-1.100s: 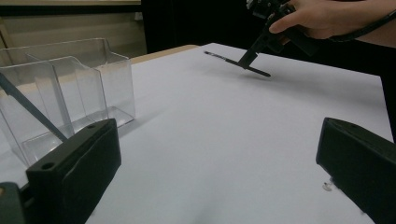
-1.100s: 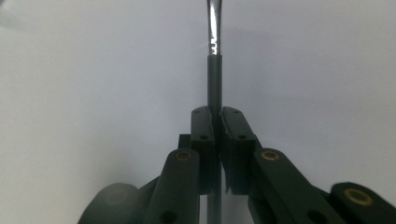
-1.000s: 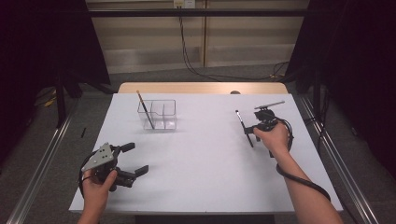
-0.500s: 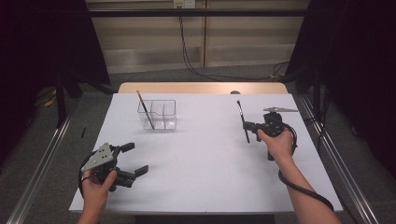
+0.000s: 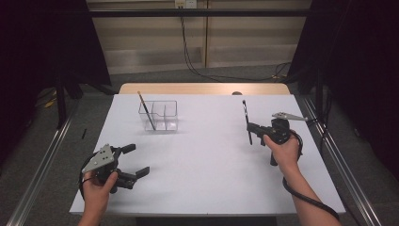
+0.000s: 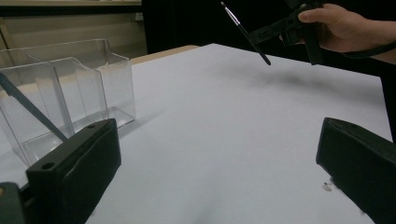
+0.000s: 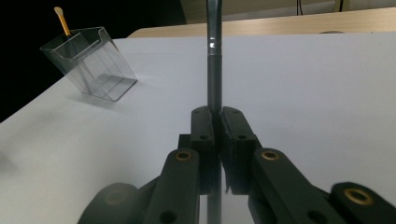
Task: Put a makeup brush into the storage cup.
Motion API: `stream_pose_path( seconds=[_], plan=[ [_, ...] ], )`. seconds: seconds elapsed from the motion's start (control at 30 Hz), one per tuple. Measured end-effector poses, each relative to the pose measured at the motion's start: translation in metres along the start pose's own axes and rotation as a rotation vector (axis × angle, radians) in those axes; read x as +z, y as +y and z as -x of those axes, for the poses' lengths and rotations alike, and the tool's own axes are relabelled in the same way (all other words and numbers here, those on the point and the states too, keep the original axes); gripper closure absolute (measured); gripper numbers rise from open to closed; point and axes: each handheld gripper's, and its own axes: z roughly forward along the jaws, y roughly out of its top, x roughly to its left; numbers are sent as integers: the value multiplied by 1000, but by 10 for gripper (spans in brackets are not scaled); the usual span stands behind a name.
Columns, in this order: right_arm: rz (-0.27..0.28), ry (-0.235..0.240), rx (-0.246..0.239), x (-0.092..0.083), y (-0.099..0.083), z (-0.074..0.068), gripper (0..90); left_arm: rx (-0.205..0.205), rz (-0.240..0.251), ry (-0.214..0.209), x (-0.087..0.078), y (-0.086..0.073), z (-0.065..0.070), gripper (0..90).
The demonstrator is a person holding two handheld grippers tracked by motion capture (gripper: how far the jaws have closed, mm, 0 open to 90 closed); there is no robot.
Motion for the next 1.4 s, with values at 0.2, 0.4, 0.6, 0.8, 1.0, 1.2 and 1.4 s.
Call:
stream_pose_path(
  seconds=[0.2,0.4,0.6,0.8,1.0,1.2,1.4],
  plan=[
    [64,27,-5,-6,-5,0,848,2,-2,-1,0,0,0,0],
    [106,45,-21,-13,-8,-2,847,-3,0,1,0,-1,-1,0],
    [141,66,-26,-17,-12,-5,848,-6,2,-1,1,0,0,0],
    [160,79,-35,-19,-14,-8,848,-5,0,2,1,-1,0,0],
    [172,110,-29,-20,-17,-12,848,-7,-2,-1,3,-1,0,0],
    [172,131,-54,-20,-21,-18,848,-7,-2,-1,3,-1,0,0],
    [171,164,-78,-20,-24,-28,847,-6,-3,-2,3,-1,1,0]
  ],
)
